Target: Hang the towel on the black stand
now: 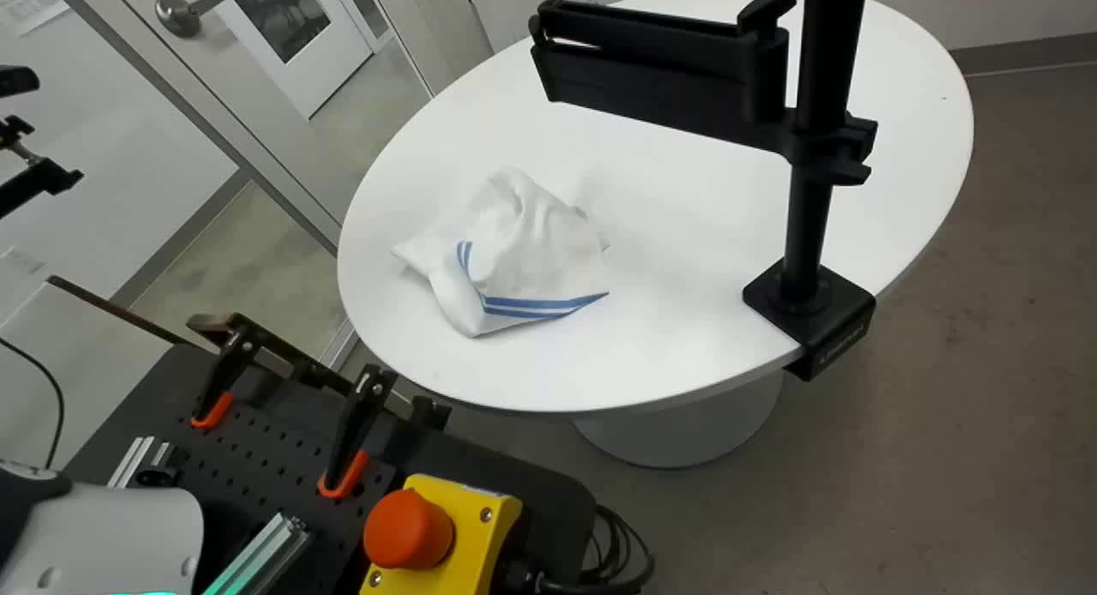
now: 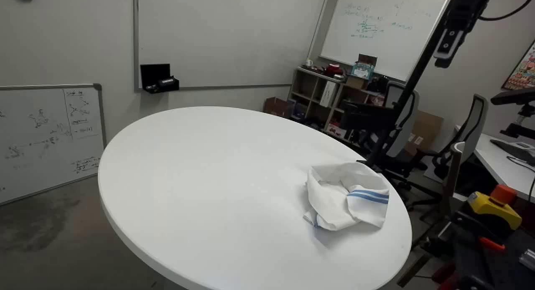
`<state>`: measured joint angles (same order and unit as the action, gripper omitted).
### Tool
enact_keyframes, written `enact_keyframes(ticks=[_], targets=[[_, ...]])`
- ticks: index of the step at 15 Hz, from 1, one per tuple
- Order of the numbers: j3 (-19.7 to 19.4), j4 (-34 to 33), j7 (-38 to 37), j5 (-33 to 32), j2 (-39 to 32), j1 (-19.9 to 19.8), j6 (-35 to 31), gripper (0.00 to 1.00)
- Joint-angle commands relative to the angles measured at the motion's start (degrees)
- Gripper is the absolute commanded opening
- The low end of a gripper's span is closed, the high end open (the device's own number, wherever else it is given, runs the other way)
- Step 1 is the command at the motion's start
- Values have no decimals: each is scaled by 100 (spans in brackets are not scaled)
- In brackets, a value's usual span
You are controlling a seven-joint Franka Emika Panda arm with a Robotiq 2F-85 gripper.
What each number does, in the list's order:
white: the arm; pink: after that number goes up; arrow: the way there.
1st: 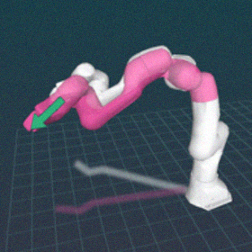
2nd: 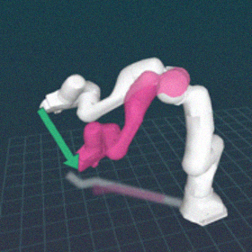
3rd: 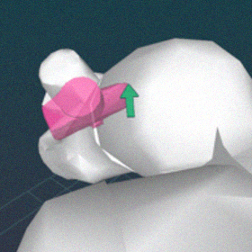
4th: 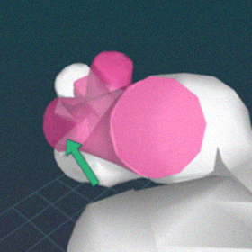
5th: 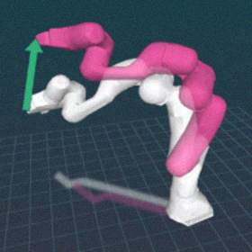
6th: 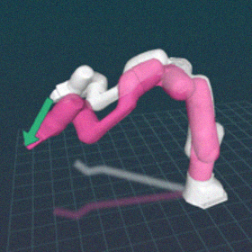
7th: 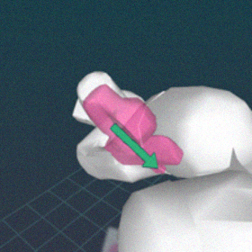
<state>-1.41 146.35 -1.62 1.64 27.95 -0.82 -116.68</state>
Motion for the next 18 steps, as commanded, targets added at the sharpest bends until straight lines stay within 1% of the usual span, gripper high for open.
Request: enact_keyframes(ticks=[1, 5, 9, 11, 14, 18], targets=[[17, -8, 10, 9, -1, -20, 12, 100], [-12, 137, -125, -298, -180, -262, -102, 100], [-98, 349, -129, -711, -455, -556, -528, 100], [-160, 488, -126, -912, -634, -679, -976, 100], [-258, 667, -157, -1153, -999, -845, -1828, 100], [-384, 744, -237, -1289, -1585, -1038, -2683, 100]])
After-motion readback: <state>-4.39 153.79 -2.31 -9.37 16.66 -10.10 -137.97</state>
